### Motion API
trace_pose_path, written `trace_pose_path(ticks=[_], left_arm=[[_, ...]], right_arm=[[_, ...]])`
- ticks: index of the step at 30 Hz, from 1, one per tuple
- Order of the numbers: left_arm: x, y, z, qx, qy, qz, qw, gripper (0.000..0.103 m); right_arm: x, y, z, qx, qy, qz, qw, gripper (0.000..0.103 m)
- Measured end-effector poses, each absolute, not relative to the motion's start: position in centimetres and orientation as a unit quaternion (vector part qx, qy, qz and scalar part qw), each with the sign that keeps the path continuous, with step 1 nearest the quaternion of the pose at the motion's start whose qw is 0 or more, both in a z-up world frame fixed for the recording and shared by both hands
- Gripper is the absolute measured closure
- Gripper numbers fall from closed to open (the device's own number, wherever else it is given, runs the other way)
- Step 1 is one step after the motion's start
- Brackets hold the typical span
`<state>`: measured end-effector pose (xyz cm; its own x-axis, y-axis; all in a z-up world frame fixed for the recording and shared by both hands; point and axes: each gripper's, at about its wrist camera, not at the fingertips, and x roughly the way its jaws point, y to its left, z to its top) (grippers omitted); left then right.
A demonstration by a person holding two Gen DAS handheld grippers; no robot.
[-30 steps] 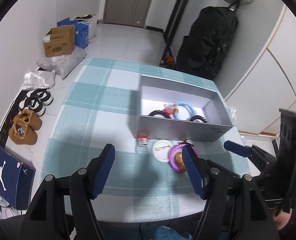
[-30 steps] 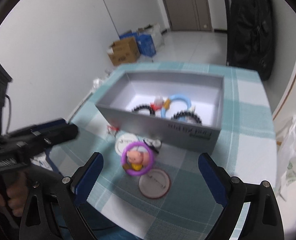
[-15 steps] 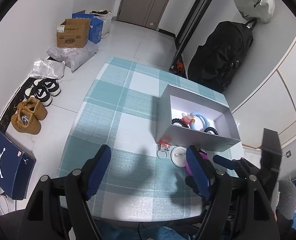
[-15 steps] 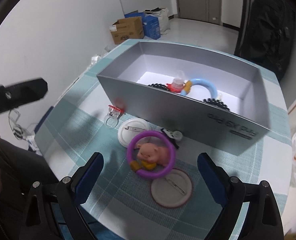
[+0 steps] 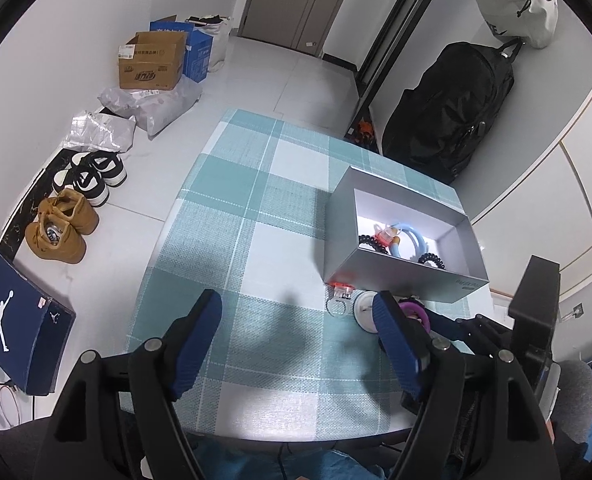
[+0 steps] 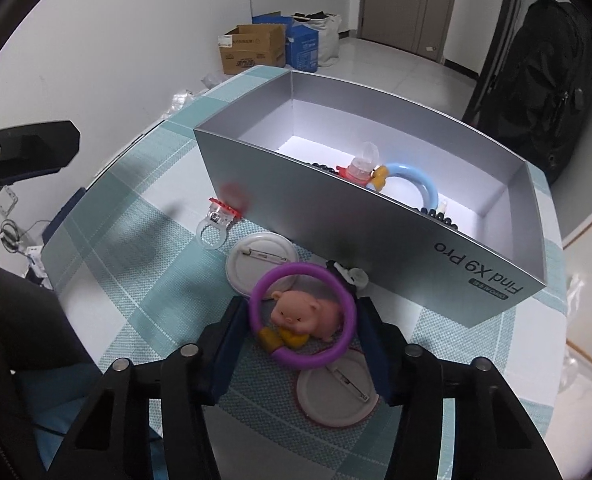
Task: Organize jewelry
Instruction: 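Grasp the purple ring with the pig figure with the right gripper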
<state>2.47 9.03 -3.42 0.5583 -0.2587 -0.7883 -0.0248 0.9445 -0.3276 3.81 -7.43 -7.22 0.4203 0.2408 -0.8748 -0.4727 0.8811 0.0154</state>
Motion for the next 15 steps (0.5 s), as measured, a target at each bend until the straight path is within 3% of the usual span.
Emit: trace_pose_path(ticks=[15], left_arm=[[2.9,8.8,-4.6,-0.164,0.484,-0.081,0.856,0.029]], right_arm=[[3.0,-10.3,-4.6,-0.043,0.483,0.239,0.841,0.056]])
